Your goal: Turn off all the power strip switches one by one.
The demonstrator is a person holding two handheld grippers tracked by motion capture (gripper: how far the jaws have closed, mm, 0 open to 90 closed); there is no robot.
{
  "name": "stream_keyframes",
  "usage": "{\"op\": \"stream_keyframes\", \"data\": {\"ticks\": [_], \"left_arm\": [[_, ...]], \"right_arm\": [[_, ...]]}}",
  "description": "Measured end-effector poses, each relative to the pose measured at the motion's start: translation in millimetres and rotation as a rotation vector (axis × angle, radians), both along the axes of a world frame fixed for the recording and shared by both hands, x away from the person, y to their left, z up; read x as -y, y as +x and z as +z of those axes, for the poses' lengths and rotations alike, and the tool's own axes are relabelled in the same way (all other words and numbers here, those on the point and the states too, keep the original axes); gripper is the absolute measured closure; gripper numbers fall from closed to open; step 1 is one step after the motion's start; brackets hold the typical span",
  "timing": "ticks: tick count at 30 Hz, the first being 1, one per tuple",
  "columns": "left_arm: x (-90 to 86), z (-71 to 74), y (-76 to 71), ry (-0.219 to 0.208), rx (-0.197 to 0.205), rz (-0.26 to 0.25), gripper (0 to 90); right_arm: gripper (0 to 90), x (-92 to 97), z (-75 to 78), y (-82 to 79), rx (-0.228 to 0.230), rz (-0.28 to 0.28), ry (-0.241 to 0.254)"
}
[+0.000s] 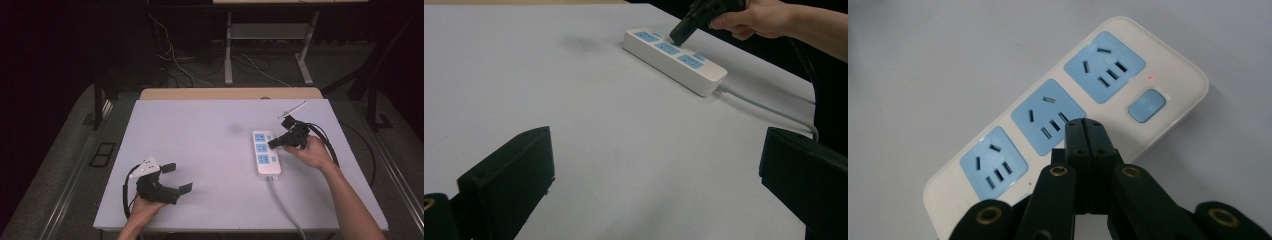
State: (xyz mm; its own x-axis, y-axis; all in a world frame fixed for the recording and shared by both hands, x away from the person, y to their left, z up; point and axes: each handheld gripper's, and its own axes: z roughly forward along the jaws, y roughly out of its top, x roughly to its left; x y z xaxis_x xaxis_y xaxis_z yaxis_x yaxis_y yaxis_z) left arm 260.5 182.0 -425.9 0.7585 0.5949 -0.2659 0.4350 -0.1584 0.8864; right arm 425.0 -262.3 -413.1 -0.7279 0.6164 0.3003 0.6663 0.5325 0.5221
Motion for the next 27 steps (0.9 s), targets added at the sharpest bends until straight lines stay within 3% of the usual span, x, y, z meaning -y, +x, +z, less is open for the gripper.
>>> {"op": "stream_keyframes", "data": {"ticks": [8, 15, 27], "left_arm": [[0.5, -0.1, -0.1, -0.001, -0.002, 0.001, 0.0], [1.0, -0.2, 0.0, 0.003, 0.002, -0.004, 0.0], [1.0, -0.3, 0.2, 0.003, 0.001, -0.004, 0.0]], "right_arm": [[90.0, 0.1, -0.5, -1.6, 0.016, 0.001, 0.001], [90.0, 4.4, -3.4, -2.0, 0.016, -0.003, 0.036], [90.0, 6.2, -5.0, -3.1, 0.024, -0.001, 0.053]]}}
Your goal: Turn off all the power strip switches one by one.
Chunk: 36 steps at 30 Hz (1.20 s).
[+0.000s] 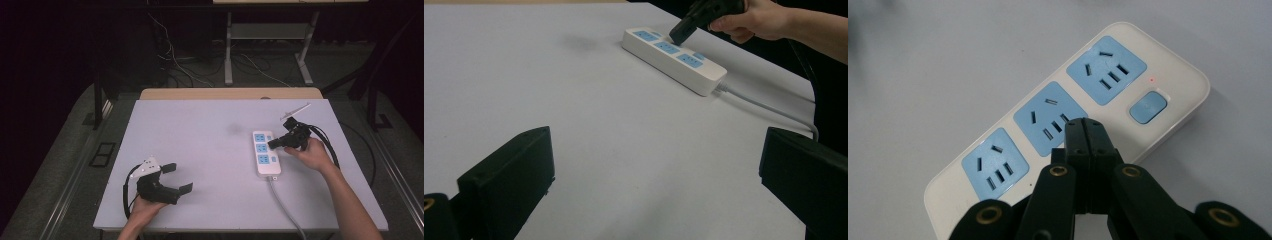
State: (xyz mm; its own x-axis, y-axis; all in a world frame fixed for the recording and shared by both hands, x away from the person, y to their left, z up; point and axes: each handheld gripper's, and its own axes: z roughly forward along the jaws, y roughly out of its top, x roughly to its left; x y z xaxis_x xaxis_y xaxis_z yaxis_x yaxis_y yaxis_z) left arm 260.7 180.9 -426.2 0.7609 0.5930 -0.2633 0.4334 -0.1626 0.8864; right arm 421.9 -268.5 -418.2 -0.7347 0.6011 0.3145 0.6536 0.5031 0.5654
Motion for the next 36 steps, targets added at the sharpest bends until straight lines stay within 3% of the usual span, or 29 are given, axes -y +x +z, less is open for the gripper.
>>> {"op": "stream_keyframes", "data": {"ticks": [15, 21, 30, 36], "left_arm": [[0.8, 0.1, -0.6, 0.003, -0.002, -0.001, 0.0], [1.5, 0.3, -1.1, 0.005, -0.001, -0.004, 0.0], [1.7, -0.3, -0.8, 0.005, -0.004, -0.004, 0.0], [0.7, 0.1, -0.9, 0.001, -0.003, -0.001, 0.0]], "right_arm": [[90.0, 2.5, -3.5, -2.2, 0.015, -0.010, 0.027], [90.0, 1.5, -3.3, -4.0, 0.030, -0.008, 0.013], [90.0, 4.4, -6.0, -5.4, 0.038, -0.015, 0.044], [90.0, 3.4, -4.2, -6.6, 0.050, -0.005, 0.023]]}}
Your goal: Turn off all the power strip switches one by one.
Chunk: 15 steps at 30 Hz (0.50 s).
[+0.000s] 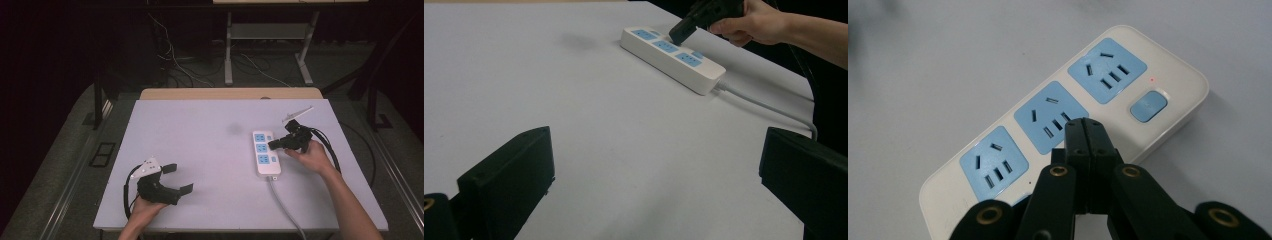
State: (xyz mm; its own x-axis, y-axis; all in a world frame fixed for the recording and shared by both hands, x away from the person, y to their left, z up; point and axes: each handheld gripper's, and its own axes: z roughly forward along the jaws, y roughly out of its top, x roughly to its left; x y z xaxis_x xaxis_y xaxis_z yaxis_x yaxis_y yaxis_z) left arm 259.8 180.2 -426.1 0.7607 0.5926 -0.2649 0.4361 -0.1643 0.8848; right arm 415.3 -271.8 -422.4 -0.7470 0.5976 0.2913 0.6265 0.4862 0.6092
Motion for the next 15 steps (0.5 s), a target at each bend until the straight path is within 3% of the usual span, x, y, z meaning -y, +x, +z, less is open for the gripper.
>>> {"op": "stream_keyframes", "data": {"ticks": [12, 13, 15], "left_arm": [[-0.2, -0.4, 0.9, -0.003, -0.002, -0.001, 0.0], [-0.3, -0.5, 1.2, -0.003, -0.003, -0.001, 0.0], [0.0, -0.8, 1.6, -0.004, -0.005, -0.001, 0.0]], "right_arm": [[90.0, -0.2, 1.4, 0.6, -0.009, -0.005, -0.005], [90.0, 0.7, 3.2, 0.7, -0.013, -0.007, 0.023], [90.0, 0.4, 5.1, 1.6, -0.016, -0.009, -0.004]]}}
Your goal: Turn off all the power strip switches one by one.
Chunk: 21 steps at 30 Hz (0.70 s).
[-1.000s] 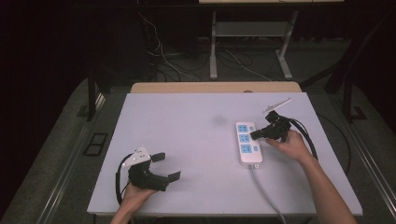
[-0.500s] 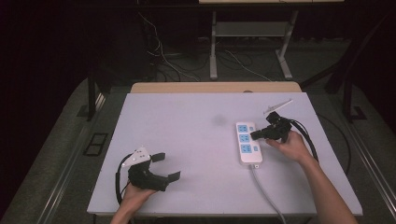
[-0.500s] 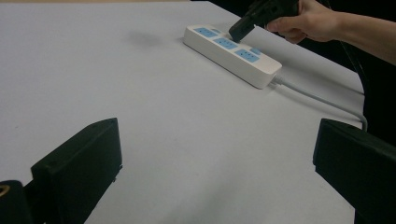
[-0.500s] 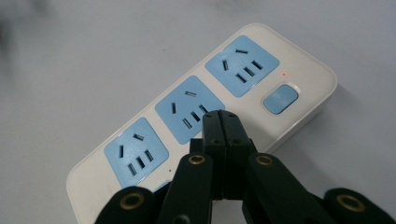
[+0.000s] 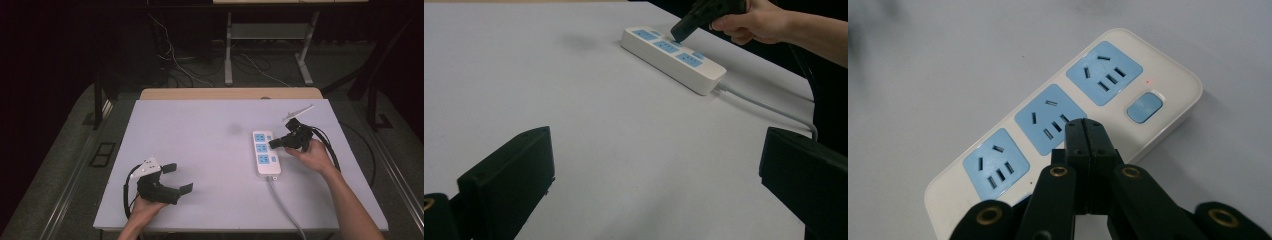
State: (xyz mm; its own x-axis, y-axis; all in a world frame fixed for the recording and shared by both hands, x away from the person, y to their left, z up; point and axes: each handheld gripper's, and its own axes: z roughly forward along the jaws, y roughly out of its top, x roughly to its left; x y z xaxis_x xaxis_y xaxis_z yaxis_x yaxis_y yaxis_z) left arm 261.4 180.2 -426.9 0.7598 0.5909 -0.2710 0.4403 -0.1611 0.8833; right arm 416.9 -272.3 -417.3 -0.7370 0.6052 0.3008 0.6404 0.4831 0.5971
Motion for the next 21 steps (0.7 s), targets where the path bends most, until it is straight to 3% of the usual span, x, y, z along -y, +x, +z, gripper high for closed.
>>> {"op": "stream_keyframes", "data": {"ticks": [7, 21], "left_arm": [[0.2, -0.1, 0.4, -0.007, 0.000, -0.004, 0.0], [-0.2, 0.1, 0.1, -0.007, 0.000, -0.006, 0.0]], "right_arm": [[90.0, -0.1, 3.7, 1.1, -0.003, 0.008, -0.004], [90.0, -2.9, 25.5, 7.9, 0.015, 0.011, -0.011]]}}
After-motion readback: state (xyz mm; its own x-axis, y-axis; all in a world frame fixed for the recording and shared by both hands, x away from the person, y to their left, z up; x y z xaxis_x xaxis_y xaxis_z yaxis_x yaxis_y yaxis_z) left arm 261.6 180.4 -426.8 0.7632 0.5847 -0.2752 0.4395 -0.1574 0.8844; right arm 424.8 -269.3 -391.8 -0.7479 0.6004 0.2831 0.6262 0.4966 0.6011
